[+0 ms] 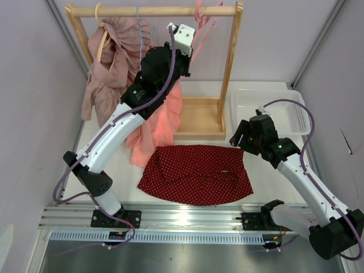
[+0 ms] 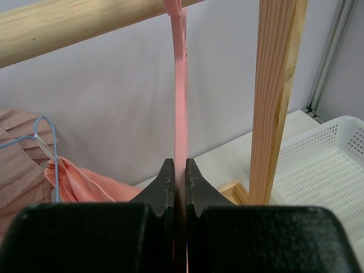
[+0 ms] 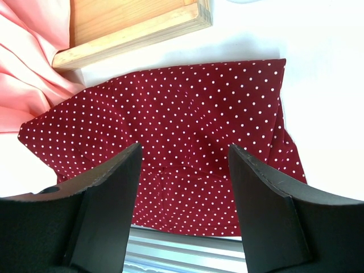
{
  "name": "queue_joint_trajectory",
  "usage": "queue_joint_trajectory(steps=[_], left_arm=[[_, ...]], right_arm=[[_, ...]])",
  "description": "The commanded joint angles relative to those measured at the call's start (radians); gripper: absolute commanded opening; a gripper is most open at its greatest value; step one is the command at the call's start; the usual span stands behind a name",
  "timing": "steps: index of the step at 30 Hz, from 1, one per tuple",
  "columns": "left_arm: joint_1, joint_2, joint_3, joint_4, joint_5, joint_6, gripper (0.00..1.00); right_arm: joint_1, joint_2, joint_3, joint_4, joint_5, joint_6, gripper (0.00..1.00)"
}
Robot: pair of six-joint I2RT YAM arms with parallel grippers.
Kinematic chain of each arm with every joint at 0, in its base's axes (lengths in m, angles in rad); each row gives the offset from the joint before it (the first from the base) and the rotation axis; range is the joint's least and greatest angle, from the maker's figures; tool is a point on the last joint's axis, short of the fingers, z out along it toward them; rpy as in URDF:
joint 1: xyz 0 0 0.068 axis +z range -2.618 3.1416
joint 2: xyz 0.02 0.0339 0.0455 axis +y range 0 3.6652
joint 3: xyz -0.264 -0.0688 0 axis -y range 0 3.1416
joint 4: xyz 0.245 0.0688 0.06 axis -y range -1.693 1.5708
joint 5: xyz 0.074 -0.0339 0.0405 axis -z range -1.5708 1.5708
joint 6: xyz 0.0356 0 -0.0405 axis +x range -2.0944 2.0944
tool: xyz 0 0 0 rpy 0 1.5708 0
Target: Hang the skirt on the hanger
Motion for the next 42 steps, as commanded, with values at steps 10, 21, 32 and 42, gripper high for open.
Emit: queue_joint_trajectory(steps=[10, 21, 32, 42], left_arm=[[-0.006, -0.240, -0.253, 0.037, 0.036, -0.006, 0.00], [-0.006, -0.479, -0.487, -0.059, 0.167, -0.059, 0.00], [-0.006, -0.725, -0.829, -0.070, 0.506, -0.256, 0.00], [-0.041, -0.803, -1.133, 0.160, 0.744, -0.451, 0.00]], right_arm=[[-0.004, -0.008, 0.008, 0.023, 0.002, -0.029, 0.68], [-0.010, -0.032, 0.038, 0.000, 0.003, -0.037, 0.68], [-0.011, -0.109, 0.079, -0.060, -0.006, -0.029, 0.67], [-0.010, -0.170, 0.088, -0.118, -0.027, -0.017, 0.67]])
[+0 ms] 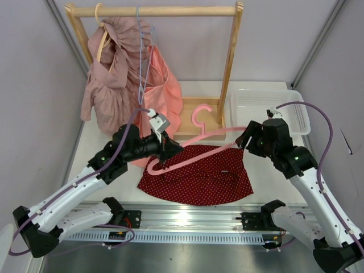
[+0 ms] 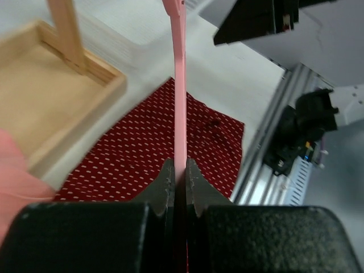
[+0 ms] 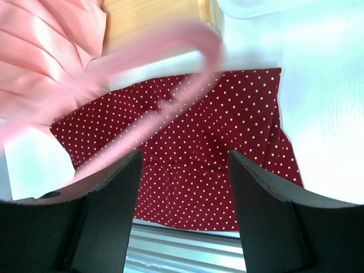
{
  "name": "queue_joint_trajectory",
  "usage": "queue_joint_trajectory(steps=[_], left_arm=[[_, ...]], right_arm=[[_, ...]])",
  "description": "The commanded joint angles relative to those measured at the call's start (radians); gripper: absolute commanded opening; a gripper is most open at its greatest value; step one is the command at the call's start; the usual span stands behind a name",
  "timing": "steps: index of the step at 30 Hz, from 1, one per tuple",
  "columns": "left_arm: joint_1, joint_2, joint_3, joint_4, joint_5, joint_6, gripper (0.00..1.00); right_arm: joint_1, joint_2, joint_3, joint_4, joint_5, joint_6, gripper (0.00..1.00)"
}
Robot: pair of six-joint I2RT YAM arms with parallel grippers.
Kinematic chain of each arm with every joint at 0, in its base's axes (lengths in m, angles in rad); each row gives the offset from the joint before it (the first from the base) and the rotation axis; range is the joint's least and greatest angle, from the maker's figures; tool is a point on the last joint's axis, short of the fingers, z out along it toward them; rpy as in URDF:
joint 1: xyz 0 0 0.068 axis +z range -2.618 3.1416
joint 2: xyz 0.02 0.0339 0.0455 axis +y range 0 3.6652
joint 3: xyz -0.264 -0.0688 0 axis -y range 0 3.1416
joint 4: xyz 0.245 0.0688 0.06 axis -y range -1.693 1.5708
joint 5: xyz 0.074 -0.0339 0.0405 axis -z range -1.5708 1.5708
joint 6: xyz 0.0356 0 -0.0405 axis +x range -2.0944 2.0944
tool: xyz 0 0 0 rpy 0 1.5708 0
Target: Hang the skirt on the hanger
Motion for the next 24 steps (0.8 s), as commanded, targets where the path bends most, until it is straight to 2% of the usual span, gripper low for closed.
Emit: queue_joint_trajectory(steps=[1, 5, 8, 19, 24], left_arm=[[-0.032, -0.004, -0.072, 0.174, 0.115, -0.106, 0.00], [-0.052, 0.029, -0.160, 0.330, 0.174, -0.204, 0.00], [-0.067, 0.067, -0.212, 0.375, 0.177, -0.232, 0.00], [-0.067, 0.184, -0.382, 0.513, 0.227, -0.314, 0.00], [-0.064, 0.174, -0.416, 0.489, 0.191, -0.298, 0.00]], right_arm=[[0.001, -0.017, 0.035, -0.026, -0.016, 0.005, 0.67], [0.010, -0.028, 0.011, -0.039, -0.013, 0.015, 0.67], [0.019, -0.032, -0.024, -0.034, -0.016, 0.028, 0.66], [0.068, -0.069, -0.250, 0.021, -0.028, 0.122, 0.64], [0.076, -0.080, -0.302, 0.032, -0.016, 0.136, 0.63]])
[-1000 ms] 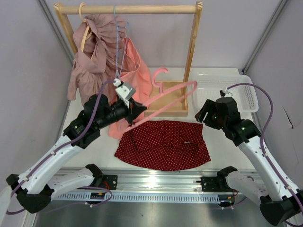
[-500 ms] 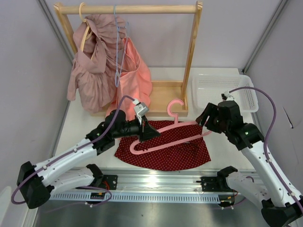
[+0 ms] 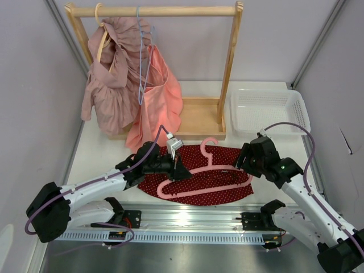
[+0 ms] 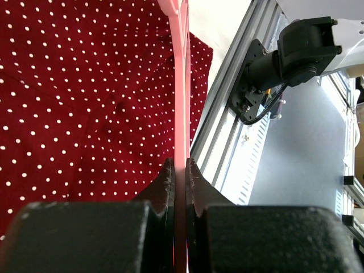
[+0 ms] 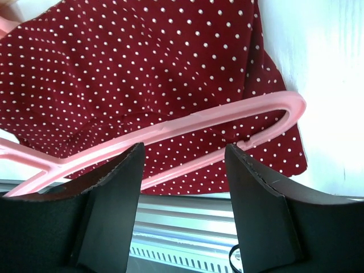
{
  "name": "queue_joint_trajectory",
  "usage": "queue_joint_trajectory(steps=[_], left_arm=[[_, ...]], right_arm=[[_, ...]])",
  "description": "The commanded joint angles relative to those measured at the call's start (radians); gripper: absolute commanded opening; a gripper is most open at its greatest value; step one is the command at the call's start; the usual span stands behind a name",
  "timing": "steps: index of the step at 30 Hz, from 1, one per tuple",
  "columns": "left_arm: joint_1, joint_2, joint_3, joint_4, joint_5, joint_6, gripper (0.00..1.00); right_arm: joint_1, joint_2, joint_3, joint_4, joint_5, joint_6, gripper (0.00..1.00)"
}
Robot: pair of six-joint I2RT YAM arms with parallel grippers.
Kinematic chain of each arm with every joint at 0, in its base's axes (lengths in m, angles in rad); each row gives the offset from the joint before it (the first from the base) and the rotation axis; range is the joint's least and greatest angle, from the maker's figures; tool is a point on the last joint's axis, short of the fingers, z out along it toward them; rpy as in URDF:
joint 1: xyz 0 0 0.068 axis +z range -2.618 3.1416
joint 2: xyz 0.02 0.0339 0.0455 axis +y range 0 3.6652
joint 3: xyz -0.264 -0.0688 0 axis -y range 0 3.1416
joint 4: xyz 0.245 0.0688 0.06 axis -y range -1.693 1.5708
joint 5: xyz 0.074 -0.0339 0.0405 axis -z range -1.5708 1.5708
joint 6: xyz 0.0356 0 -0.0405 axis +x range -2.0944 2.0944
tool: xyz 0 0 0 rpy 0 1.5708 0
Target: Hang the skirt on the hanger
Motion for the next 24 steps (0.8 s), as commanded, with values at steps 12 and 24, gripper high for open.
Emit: queue_joint_trajectory(steps=[12, 24], left_arm=[[0.004, 0.012, -0.025, 0.066, -0.081, 0.024, 0.00], [0.002, 0.019, -0.002, 0.049, -0.069, 0.052, 0.00]], right_arm=[[0.013, -0.014, -0.124, 0.099, -0.006, 0.048, 0.61], [0.012, -0.076, -0.139, 0.090, -0.050, 0.044, 0.63]])
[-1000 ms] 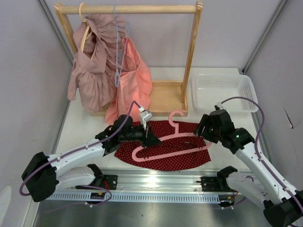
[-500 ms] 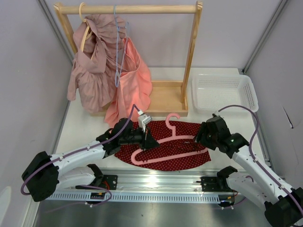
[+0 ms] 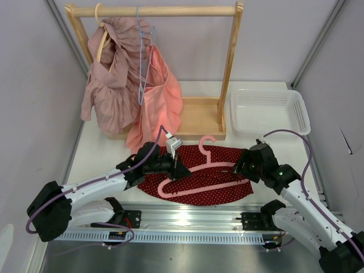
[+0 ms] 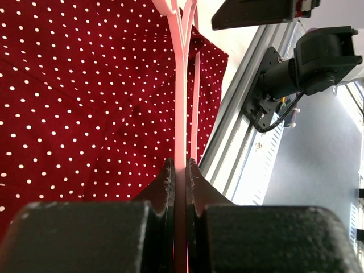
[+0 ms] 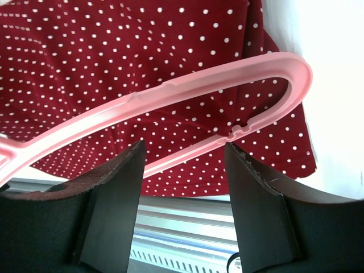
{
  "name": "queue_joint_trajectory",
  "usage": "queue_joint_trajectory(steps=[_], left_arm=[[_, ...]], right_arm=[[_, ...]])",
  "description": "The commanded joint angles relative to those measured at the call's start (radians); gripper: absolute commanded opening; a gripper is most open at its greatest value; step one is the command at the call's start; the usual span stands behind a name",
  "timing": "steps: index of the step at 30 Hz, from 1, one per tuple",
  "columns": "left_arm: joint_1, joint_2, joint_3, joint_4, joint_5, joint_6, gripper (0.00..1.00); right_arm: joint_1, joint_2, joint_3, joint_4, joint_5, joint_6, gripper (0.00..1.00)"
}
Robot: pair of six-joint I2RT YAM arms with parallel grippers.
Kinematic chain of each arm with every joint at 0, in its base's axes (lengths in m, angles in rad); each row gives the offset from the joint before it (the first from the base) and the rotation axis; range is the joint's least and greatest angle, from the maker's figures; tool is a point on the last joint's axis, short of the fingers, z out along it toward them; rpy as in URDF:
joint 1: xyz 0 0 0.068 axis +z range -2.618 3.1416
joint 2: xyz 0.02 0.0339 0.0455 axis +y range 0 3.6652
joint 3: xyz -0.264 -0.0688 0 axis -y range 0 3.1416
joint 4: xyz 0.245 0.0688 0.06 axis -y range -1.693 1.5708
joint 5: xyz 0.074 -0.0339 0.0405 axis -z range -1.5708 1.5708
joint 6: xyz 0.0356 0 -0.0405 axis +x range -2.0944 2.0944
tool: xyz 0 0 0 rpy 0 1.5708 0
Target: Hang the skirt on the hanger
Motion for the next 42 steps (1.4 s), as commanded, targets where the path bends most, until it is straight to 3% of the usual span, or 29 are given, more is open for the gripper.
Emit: queue_joint_trajectory(steps=[1, 5, 9, 22, 42], left_arm=[[0.001, 0.028, 0.015, 0.029, -0.005, 0.044, 0.00], [0.001, 0.058, 0.081, -0.072, -0.035, 0.080, 0.00], [0.000, 0.026, -0.009, 0.026, -0.038, 0.037, 0.00], [-0.011, -0.024, -0.052, -0.001, -0.084, 0.040, 0.00], [-0.011, -0.043, -0.119, 0.075, -0.125, 0.021, 0.00]], right_arm=[[0.003, -0.032, 0.004, 0.009, -0.031, -0.004, 0.64], [-0.034, -0.069, -0.002, 0.010, -0.050, -0.017, 0.68], [-0.032, -0.124, -0.091, 0.073, -0.109, 0.032, 0.67], [-0.037, -0.199, -0.145, -0.032, 0.044, 0.094, 0.66], [-0.029, -0.043, -0.243, 0.282, 0.068, 0.184, 0.58]])
